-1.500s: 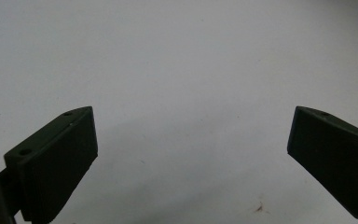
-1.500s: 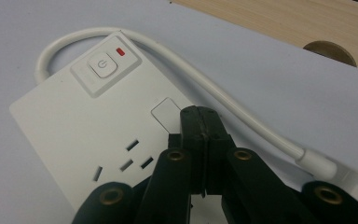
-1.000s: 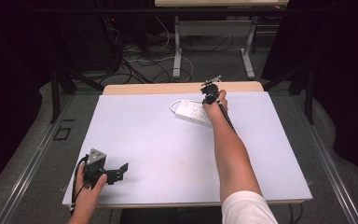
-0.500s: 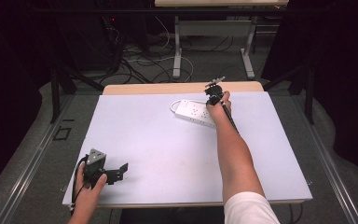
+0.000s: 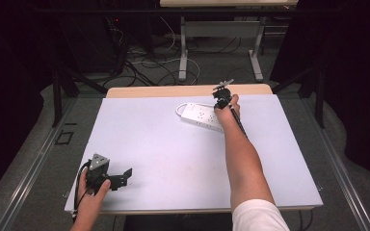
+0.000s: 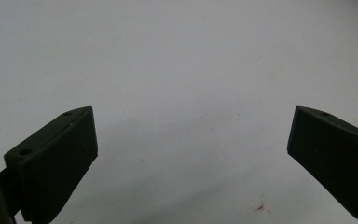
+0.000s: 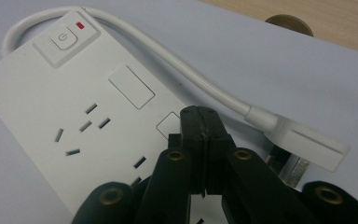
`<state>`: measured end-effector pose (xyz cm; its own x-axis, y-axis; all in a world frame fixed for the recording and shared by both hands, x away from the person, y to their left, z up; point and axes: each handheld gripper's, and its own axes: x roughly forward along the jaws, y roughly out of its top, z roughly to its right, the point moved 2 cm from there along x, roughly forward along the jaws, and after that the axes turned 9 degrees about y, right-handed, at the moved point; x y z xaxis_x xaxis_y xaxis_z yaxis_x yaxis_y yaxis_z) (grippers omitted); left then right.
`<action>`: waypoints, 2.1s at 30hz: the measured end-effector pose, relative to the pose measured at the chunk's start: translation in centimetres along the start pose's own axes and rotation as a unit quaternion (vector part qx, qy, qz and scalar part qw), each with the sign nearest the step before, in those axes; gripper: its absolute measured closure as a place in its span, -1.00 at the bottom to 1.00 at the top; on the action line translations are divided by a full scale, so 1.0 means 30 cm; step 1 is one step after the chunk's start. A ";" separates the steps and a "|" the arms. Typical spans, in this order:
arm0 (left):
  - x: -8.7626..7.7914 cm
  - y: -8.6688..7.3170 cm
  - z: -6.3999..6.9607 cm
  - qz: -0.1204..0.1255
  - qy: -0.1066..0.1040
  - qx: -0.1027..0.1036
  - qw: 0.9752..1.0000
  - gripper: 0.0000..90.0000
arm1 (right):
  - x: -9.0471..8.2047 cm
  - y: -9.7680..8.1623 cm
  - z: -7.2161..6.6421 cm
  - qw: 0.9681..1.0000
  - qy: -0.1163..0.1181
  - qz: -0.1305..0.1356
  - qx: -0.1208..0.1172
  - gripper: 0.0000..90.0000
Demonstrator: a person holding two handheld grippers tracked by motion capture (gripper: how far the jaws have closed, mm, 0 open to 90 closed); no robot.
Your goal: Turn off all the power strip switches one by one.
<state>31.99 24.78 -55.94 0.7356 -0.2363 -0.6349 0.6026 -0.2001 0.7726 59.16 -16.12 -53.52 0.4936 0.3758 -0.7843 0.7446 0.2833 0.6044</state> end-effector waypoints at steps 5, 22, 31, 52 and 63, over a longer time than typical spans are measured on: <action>-0.002 0.001 0.001 -0.003 -0.003 0.000 1.000 -0.97 | -0.002 -0.009 0.001 1.000 0.002 0.006 0.015 1.00; 0.004 0.002 0.010 -0.002 0.000 0.003 1.000 -0.97 | -0.006 -0.033 0.014 1.000 0.006 0.023 0.012 1.00; 0.005 0.002 0.008 -0.002 -0.001 0.004 1.000 -0.97 | -0.019 -0.032 0.028 1.000 0.013 0.021 0.010 1.00; -0.008 -0.005 0.010 -0.003 0.005 0.001 1.000 -0.97 | -0.088 -0.055 0.079 1.000 -0.011 0.009 0.018 1.00; -0.007 -0.005 0.011 -0.002 0.004 0.001 1.000 -0.97 | -0.087 -0.085 0.094 0.999 -0.013 0.004 0.036 1.00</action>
<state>31.66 24.53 -55.93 0.7360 -0.2281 -0.6374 0.6045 -0.2023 0.7705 57.25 -20.31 -53.40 0.5108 0.3550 -0.7830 0.7699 0.2164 0.6004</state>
